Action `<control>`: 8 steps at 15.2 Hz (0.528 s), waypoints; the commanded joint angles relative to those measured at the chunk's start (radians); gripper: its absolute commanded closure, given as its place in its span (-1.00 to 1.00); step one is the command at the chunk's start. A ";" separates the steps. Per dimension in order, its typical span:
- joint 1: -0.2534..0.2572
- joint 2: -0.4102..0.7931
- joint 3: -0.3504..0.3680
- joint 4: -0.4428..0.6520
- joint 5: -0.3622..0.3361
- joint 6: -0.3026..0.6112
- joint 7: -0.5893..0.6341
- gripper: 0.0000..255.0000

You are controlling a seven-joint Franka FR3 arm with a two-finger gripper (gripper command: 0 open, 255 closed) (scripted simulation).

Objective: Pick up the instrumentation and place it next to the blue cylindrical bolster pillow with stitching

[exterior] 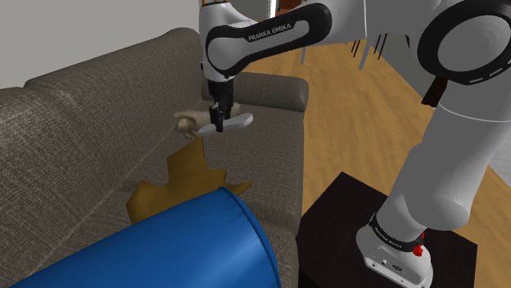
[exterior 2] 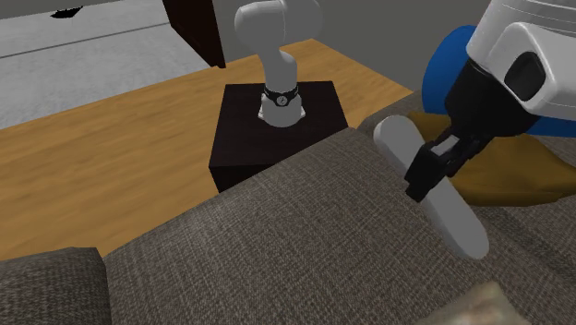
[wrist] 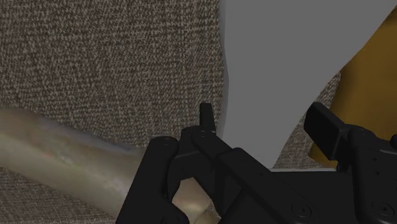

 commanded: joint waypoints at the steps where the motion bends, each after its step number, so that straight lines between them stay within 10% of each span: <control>1: 0.000 -0.005 0.000 0.022 0.001 -0.027 0.000 1.00; 8: 0.000 -0.013 0.000 0.106 0.002 -0.119 -0.001 1.00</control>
